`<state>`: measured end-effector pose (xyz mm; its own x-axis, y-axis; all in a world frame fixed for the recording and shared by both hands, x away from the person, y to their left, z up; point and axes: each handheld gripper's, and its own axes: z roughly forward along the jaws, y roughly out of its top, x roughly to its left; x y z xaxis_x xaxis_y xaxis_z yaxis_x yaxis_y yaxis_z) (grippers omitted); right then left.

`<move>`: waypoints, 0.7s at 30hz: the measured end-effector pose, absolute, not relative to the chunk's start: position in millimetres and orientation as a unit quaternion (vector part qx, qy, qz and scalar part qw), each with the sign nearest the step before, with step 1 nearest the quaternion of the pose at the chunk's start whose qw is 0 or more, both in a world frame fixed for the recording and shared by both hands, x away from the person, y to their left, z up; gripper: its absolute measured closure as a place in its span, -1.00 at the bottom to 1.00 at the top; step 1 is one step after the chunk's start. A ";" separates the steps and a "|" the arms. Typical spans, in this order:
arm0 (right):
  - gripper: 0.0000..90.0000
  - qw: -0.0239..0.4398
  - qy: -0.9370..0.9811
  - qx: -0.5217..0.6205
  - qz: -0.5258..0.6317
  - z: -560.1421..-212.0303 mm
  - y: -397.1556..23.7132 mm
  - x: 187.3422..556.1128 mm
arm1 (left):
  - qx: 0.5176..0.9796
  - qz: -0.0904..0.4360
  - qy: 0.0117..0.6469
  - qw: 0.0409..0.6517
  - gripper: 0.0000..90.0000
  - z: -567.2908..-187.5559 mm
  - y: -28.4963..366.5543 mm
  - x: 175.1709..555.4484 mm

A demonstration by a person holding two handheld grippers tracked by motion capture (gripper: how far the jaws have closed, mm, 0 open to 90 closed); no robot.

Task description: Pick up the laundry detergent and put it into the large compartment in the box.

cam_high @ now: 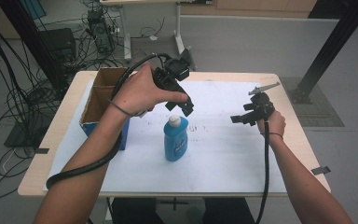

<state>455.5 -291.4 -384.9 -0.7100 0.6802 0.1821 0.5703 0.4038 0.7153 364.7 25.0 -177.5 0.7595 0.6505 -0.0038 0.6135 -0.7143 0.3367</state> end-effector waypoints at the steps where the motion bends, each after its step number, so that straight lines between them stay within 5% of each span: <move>1: -0.96 0.070 0.835 0.374 0.397 -384.8 -291.6 455.5 | 0.925 0.056 0.341 0.159 -0.76 -178.4 24.9 363.5; 21: -0.96 0.070 0.835 0.371 0.400 -385.1 -289.1 455.9 | 0.924 0.064 0.349 0.145 -0.76 -203.7 23.8 353.2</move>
<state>455.9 -289.1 -385.1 -0.7143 0.6762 0.1802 0.5645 0.4046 0.7195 353.2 23.8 -203.7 0.7479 0.6636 0.0173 0.6263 -0.7141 0.3128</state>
